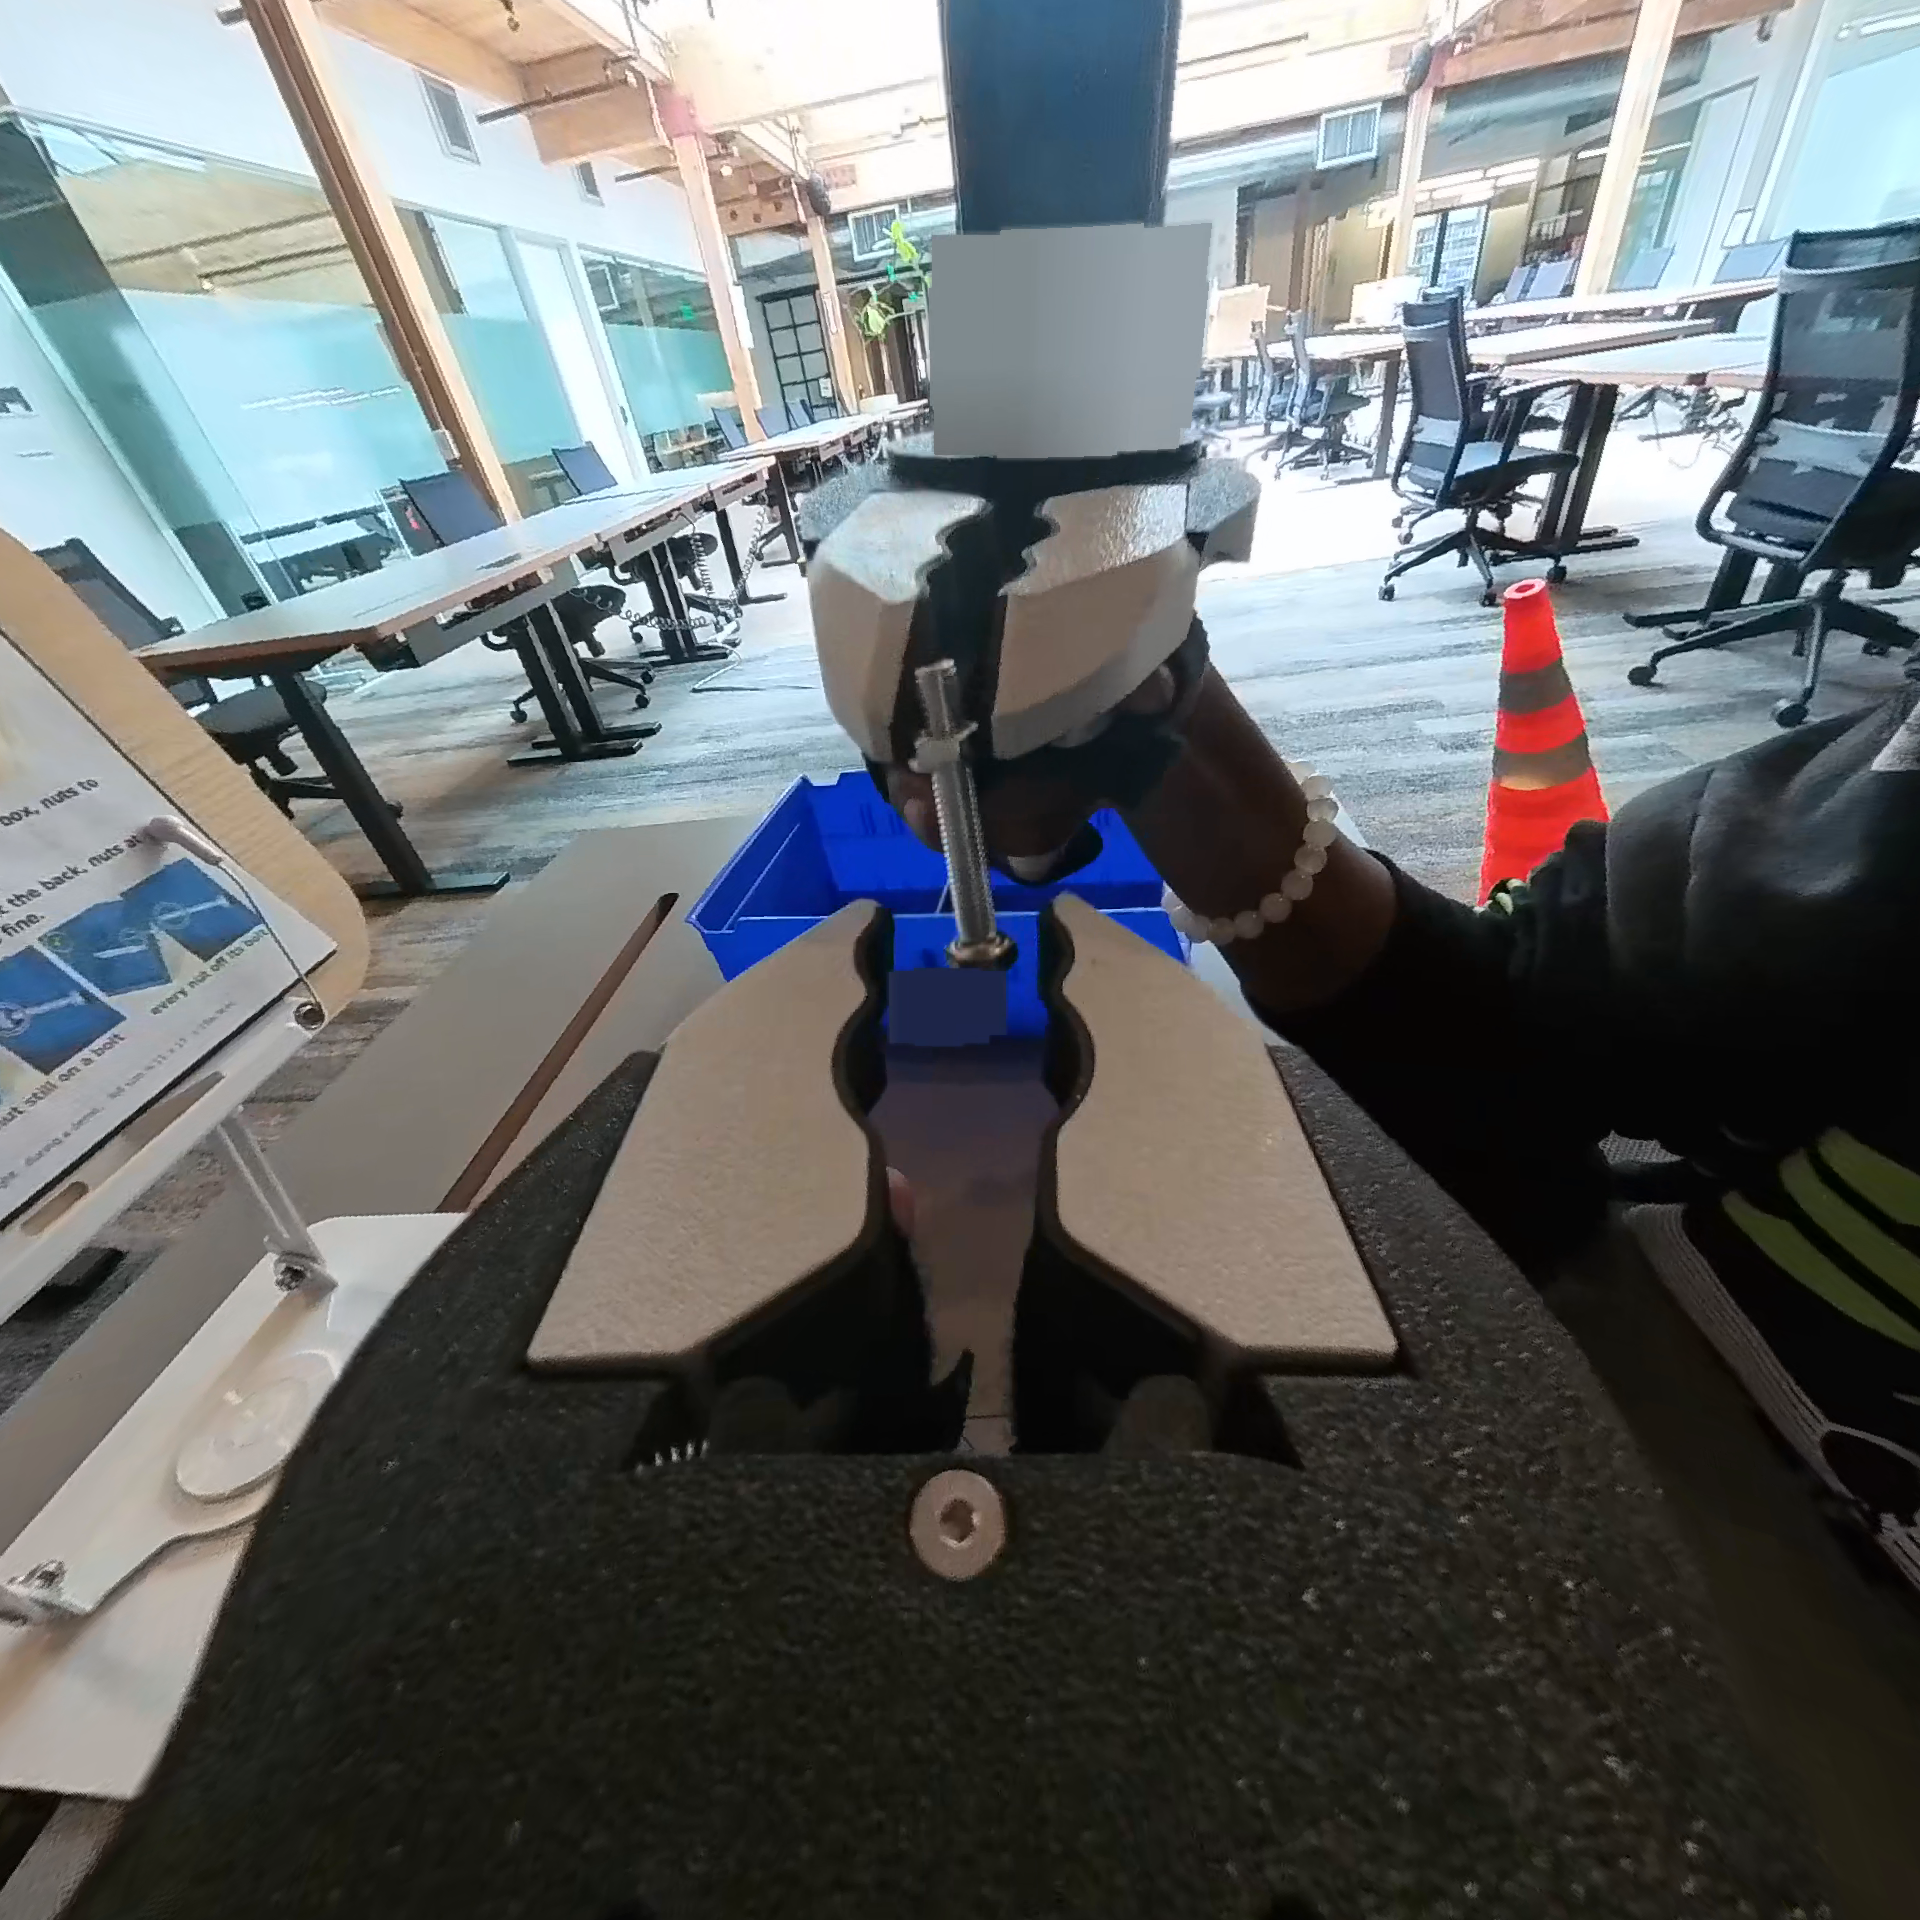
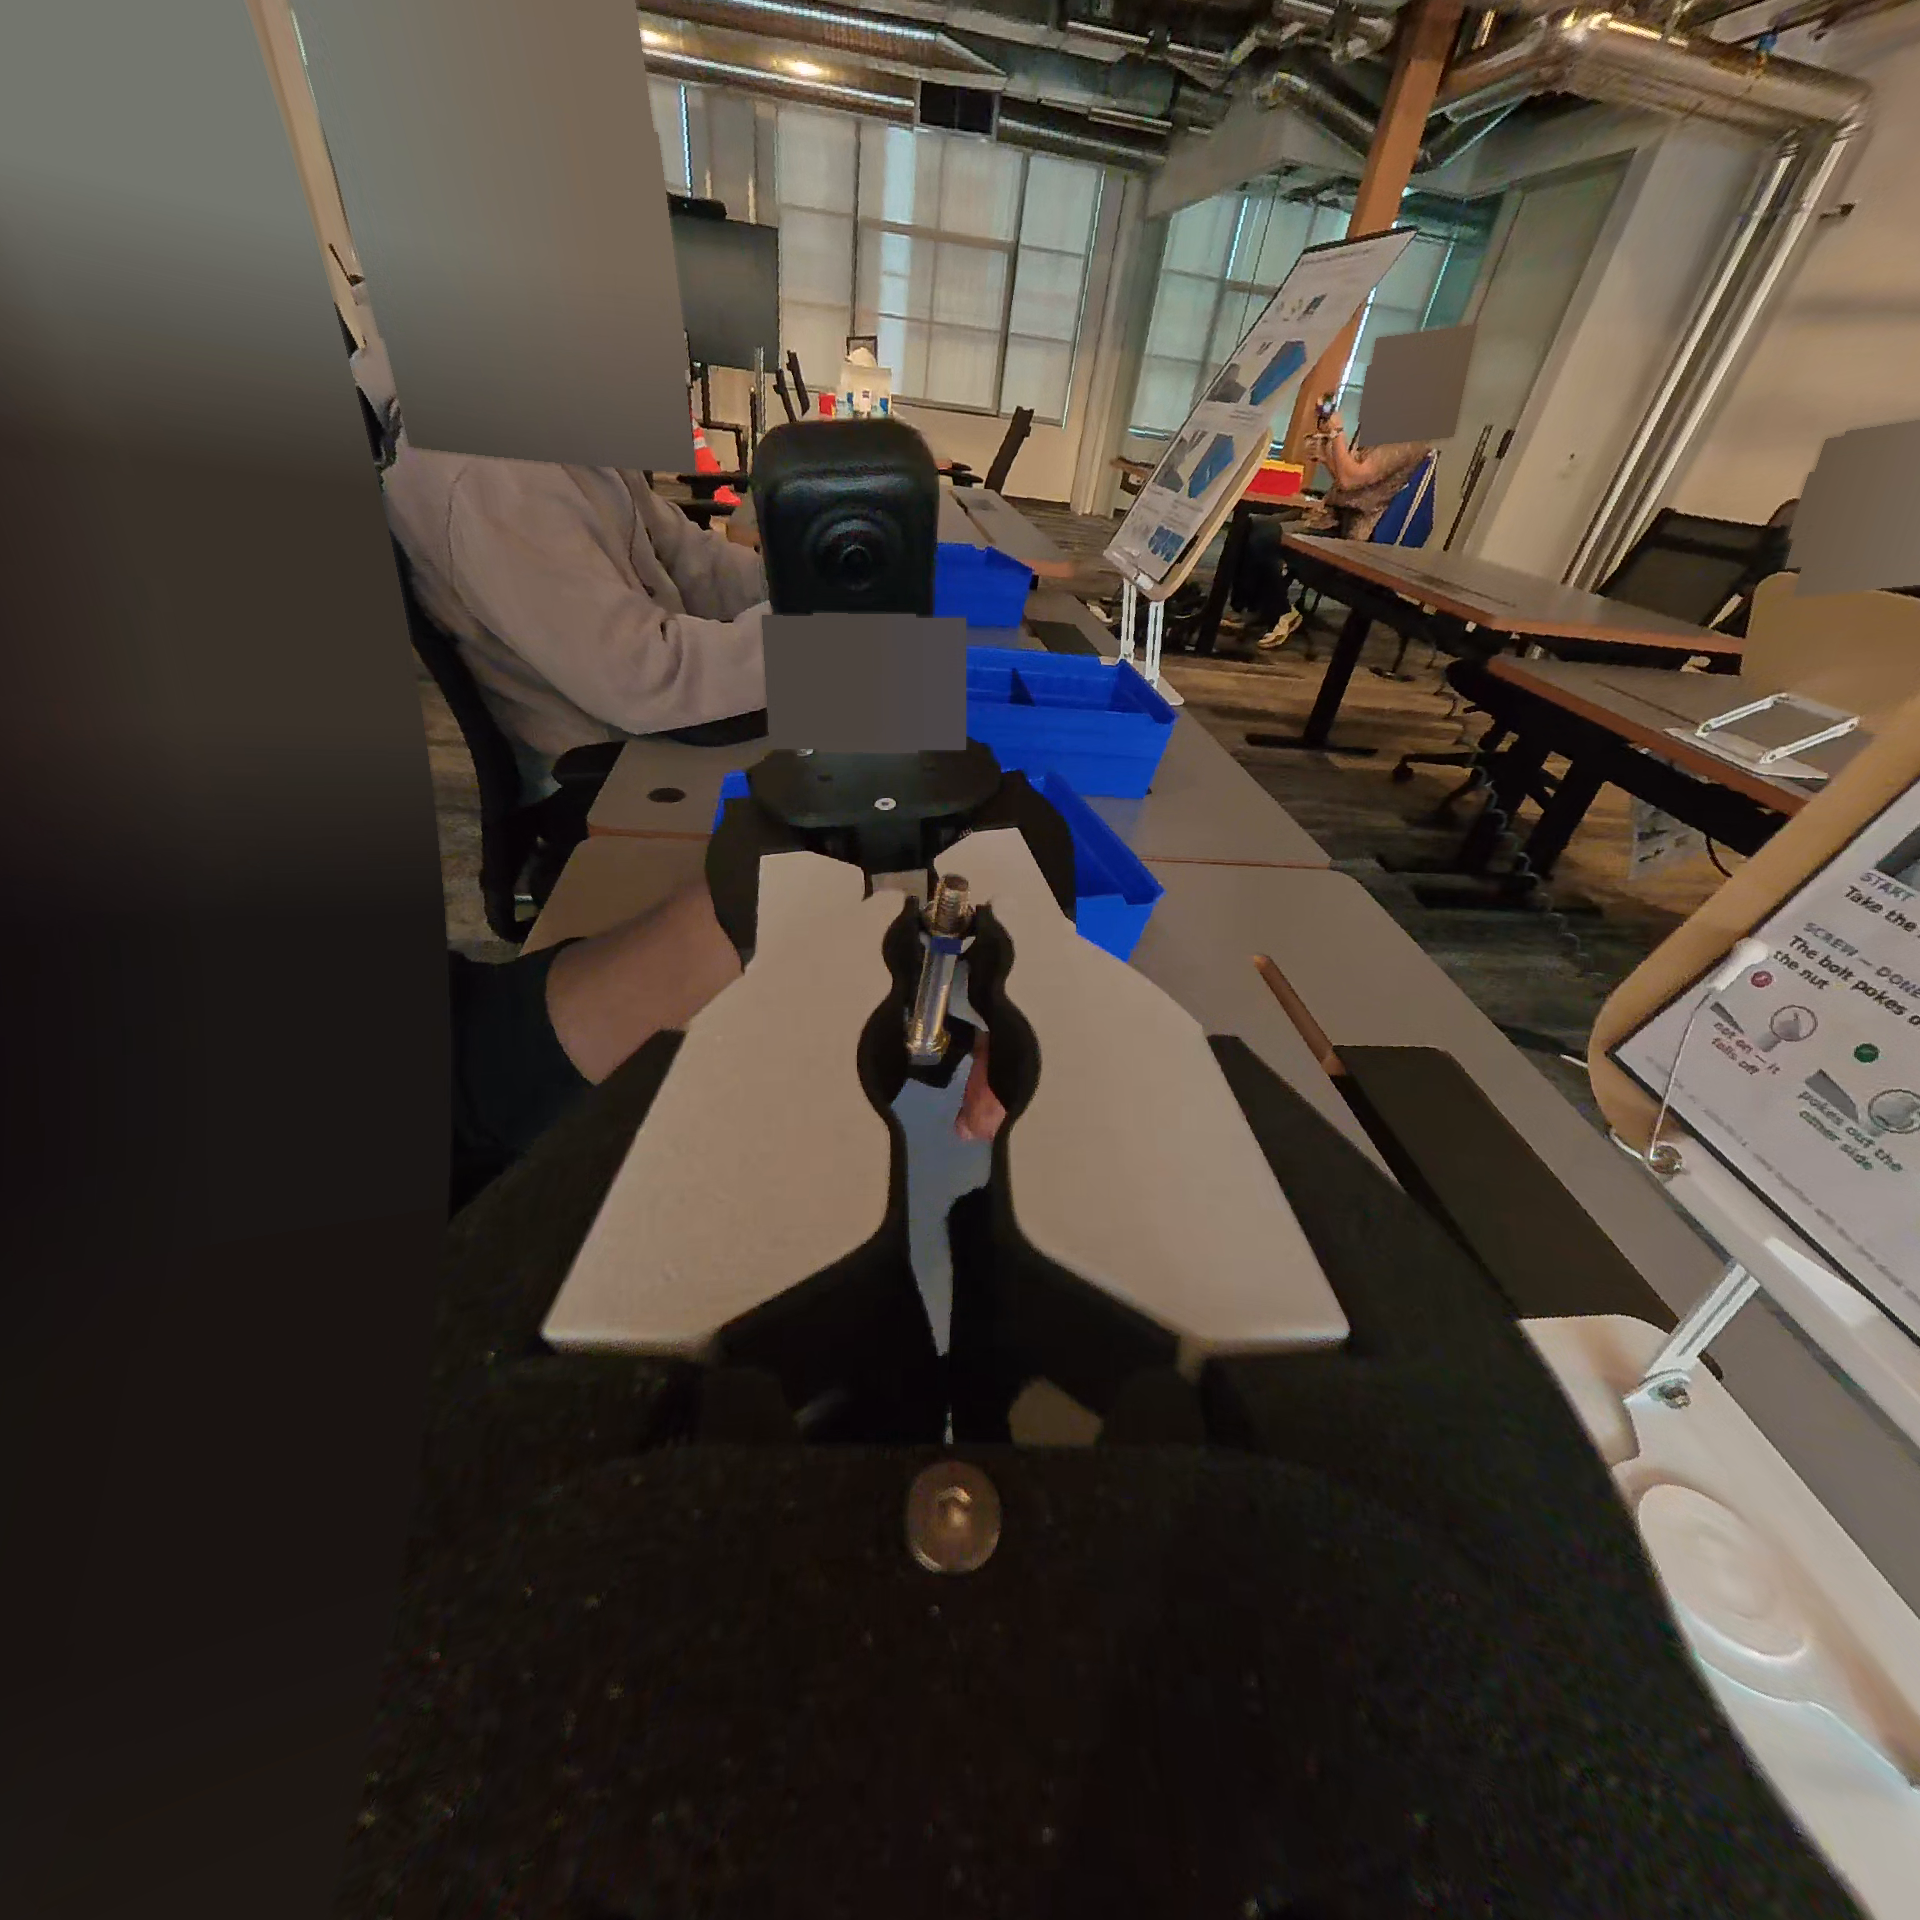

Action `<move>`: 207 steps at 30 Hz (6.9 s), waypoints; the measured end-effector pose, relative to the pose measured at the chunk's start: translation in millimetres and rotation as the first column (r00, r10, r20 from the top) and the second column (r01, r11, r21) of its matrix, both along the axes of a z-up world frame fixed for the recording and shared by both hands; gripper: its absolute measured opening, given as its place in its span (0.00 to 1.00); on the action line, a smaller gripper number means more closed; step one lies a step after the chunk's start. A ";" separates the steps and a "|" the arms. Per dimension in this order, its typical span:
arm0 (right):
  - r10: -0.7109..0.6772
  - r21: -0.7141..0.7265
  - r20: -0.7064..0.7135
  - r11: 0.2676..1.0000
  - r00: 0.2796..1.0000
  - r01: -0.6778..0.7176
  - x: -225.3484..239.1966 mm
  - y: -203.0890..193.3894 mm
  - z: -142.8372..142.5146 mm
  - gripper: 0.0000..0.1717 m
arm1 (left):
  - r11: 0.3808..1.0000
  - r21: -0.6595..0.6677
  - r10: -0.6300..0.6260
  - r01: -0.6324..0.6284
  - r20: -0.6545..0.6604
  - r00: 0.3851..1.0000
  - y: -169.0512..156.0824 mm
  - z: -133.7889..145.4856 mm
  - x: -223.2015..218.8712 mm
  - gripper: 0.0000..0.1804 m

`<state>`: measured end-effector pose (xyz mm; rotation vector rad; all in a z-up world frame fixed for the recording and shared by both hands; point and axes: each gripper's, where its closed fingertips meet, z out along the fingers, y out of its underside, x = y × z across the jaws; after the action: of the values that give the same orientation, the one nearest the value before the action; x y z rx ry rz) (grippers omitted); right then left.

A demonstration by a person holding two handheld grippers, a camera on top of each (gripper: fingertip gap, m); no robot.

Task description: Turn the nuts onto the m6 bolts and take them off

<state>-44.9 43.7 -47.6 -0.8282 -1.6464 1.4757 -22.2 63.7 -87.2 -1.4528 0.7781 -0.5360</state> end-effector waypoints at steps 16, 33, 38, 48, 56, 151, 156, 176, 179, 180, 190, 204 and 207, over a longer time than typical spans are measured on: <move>-0.008 0.044 0.009 0.999 1.000 0.008 0.0 0.7 -4.4 0.05 | 1.000 -0.025 -0.008 0.008 -0.003 1.000 5.5 -7.6 3.1 0.09; -0.023 0.078 0.018 0.997 1.000 0.021 5.1 4.1 -5.6 0.05 | 0.998 -0.039 -0.039 0.039 -0.003 0.999 2.9 -10.3 4.6 0.08; -0.022 0.087 0.028 0.996 0.999 0.019 3.9 3.4 -8.1 0.05 | 0.998 -0.036 -0.044 0.043 -0.005 0.999 2.9 -10.7 5.6 0.06; -0.044 0.032 -0.014 0.999 0.999 0.044 2.1 11.7 -1.5 0.14 | 1.000 0.012 0.007 -0.007 0.056 0.998 12.5 -1.7 -2.0 0.05; -0.061 -0.052 -0.030 0.997 0.998 0.059 -6.0 21.7 0.8 0.29 | 0.999 0.000 0.049 -0.049 0.125 0.991 18.3 2.5 -16.3 0.05; -0.058 -0.010 -0.081 0.998 0.995 0.057 -8.5 18.1 2.8 0.17 | 0.999 -0.035 -0.032 0.036 0.132 0.991 11.6 -0.3 -4.5 0.05; -0.087 -0.041 -0.085 0.996 0.993 0.084 -5.3 31.0 4.9 0.09 | 0.999 -0.030 -0.035 0.040 0.137 0.990 10.6 0.9 -4.7 0.05; -0.075 -0.023 -0.073 0.997 0.995 0.073 -8.2 24.4 2.4 0.15 | 0.999 -0.040 -0.029 0.034 0.132 0.991 12.8 -2.0 -4.0 0.05; -0.103 -0.047 -0.087 0.994 0.991 0.099 -4.5 34.9 6.1 0.10 | 0.999 -0.038 -0.030 0.036 0.138 0.990 12.1 -0.8 -5.4 0.05; -0.097 -0.048 -0.090 0.995 0.991 0.093 -3.4 34.3 6.8 0.10 | 0.999 -0.038 -0.027 0.033 0.137 0.990 12.3 -0.9 -5.9 0.05; -0.101 -0.047 -0.083 0.994 0.991 0.097 -4.8 33.4 6.2 0.11 | 0.999 -0.036 -0.031 0.037 0.137 0.990 11.7 -0.6 -4.9 0.05; -0.090 -0.043 -0.080 0.995 0.993 0.087 -4.4 32.9 4.9 0.12 | 0.999 -0.036 -0.033 0.038 0.139 0.990 12.0 -0.6 -5.5 0.05; -0.065 -0.034 -0.084 0.997 0.994 0.062 -7.1 22.0 5.4 0.16 | 0.999 -0.039 -0.032 0.038 0.137 0.990 13.0 -1.9 -4.7 0.05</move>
<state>-52.0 65.7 -42.2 -0.8167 -1.5243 1.4760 -26.9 76.7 -89.1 -1.4265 0.6888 -0.6742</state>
